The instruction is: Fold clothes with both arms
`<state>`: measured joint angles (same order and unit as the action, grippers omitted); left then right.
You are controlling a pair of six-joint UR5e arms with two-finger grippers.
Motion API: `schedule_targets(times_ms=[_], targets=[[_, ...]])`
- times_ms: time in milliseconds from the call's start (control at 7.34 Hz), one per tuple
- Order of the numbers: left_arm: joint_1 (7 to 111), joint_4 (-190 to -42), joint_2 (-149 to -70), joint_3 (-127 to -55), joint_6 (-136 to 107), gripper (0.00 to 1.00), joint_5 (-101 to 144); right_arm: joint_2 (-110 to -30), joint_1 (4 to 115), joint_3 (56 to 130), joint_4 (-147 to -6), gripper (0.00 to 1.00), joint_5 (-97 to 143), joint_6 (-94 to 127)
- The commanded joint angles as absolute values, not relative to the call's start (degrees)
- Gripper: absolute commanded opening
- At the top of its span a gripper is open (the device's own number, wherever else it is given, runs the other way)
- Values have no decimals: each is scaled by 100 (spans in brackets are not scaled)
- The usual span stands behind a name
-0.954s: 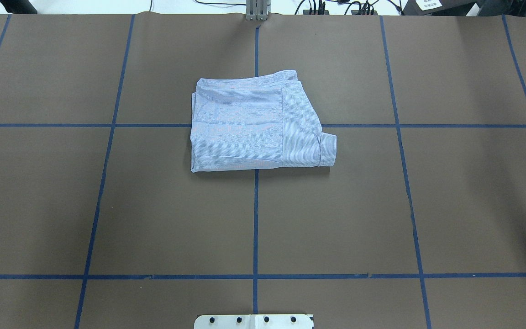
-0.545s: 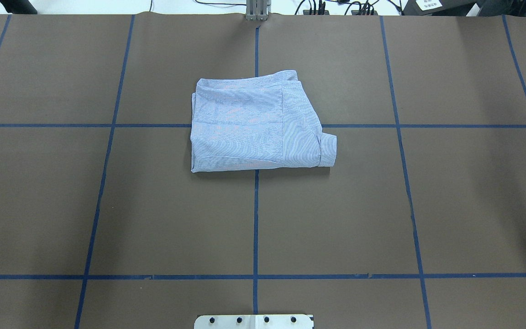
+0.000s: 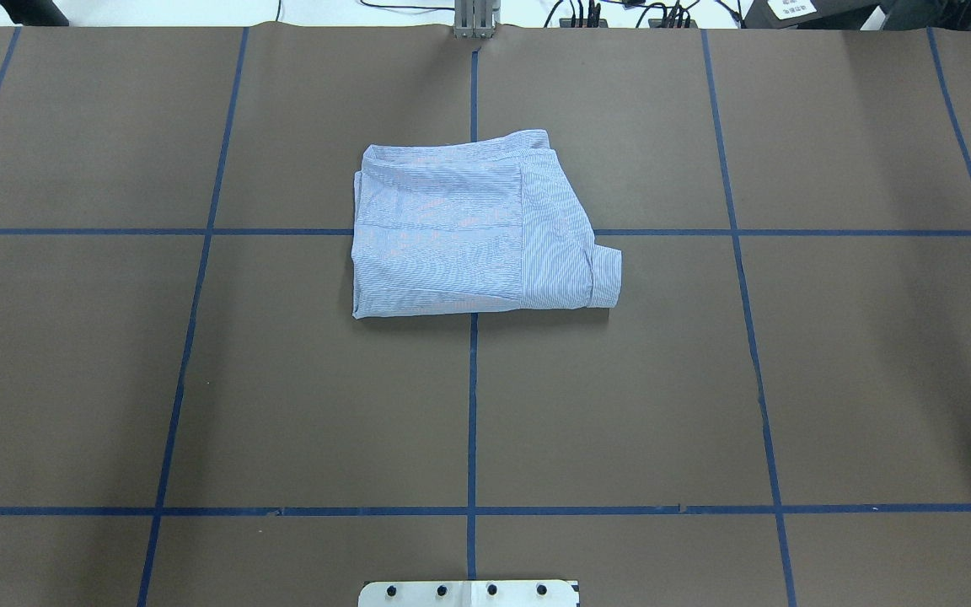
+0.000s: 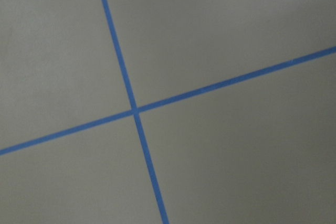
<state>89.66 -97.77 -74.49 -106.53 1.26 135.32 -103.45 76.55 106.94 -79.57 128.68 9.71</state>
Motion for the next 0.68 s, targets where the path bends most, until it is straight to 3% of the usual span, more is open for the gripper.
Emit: schedule_targets(times_ms=[0,545], targets=[[8965,-9397,-7558,-10582,524,100,13535,-10345,7655,10688,-7963,100,12867,976],[9000,-9114,-7699,-10922,501,100,13553,-10345,7655,10705,-7954,100,12867,984]])
